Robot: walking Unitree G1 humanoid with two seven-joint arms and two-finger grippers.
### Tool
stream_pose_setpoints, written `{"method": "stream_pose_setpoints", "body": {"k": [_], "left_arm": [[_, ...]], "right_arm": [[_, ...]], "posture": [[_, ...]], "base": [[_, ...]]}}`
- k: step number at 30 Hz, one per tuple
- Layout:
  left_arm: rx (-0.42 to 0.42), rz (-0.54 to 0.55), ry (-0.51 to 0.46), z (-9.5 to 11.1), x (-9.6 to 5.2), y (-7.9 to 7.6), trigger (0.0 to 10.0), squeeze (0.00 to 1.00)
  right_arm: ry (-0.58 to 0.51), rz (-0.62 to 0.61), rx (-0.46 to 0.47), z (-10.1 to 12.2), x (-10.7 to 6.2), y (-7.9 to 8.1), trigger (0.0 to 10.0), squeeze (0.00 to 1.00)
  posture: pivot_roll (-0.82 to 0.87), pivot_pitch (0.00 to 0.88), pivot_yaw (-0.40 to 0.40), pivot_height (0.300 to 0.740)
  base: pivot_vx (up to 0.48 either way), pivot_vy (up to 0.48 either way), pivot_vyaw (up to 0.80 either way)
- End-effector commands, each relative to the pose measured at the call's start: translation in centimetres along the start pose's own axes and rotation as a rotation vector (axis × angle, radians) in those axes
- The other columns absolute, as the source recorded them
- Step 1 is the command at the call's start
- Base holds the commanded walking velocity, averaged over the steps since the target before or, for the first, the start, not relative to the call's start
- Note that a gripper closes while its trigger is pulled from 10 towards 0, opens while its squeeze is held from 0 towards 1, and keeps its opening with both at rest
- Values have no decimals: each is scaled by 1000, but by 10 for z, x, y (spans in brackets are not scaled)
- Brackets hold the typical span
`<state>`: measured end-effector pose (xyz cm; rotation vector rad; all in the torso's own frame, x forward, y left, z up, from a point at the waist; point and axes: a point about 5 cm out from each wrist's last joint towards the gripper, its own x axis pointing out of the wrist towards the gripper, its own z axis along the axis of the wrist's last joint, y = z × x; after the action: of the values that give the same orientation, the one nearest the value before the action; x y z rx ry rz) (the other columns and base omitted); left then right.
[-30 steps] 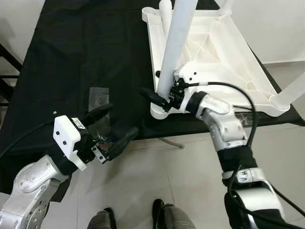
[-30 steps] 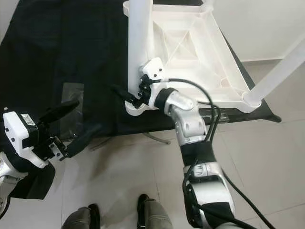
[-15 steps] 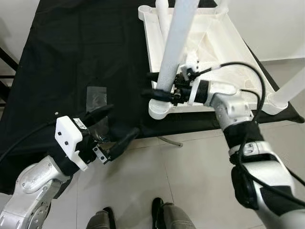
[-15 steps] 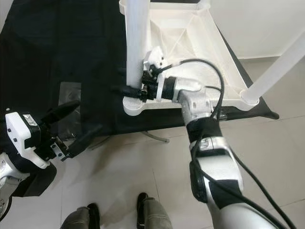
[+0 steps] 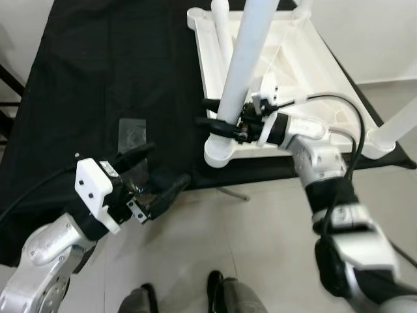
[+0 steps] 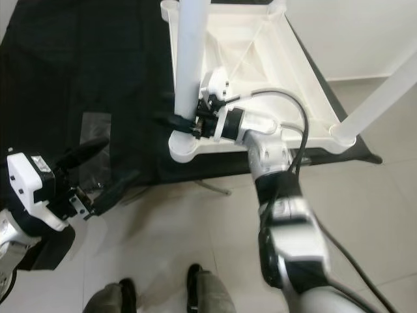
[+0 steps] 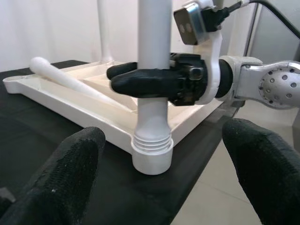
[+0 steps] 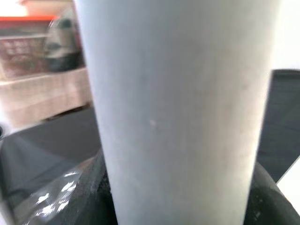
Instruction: Building children table
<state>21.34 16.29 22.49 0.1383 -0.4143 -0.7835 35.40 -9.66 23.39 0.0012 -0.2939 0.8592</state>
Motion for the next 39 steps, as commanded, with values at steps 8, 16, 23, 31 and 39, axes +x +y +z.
{"method": "stream_pose_setpoints", "body": {"k": [8,16,23,31,39], "left_arm": [[-2,-9,-1,-1,-1,-3,10000,0],[-1,-14,-10,-2,2,-4,10000,0],[6,-12,-11,-1,3,-3,10000,0],[8,-10,-6,-2,3,-4,10000,0],[7,-15,4,-4,3,-5,10000,0]], "right_arm": [[196,-409,-13,-60,-23,37,0,0],[192,-301,-29,-52,-14,33,10000,0],[76,39,13,-15,4,32,10000,12],[86,303,-139,11,12,11,10000,0],[112,484,-72,23,18,-7,10000,0]], "posture": [[56,249,-100,740],[58,236,-108,740],[63,240,-108,740],[61,243,-109,740],[70,248,-109,740]], "base": [[0,0,0],[0,0,0],[0,0,0],[0,0,0],[0,0,0]]}}
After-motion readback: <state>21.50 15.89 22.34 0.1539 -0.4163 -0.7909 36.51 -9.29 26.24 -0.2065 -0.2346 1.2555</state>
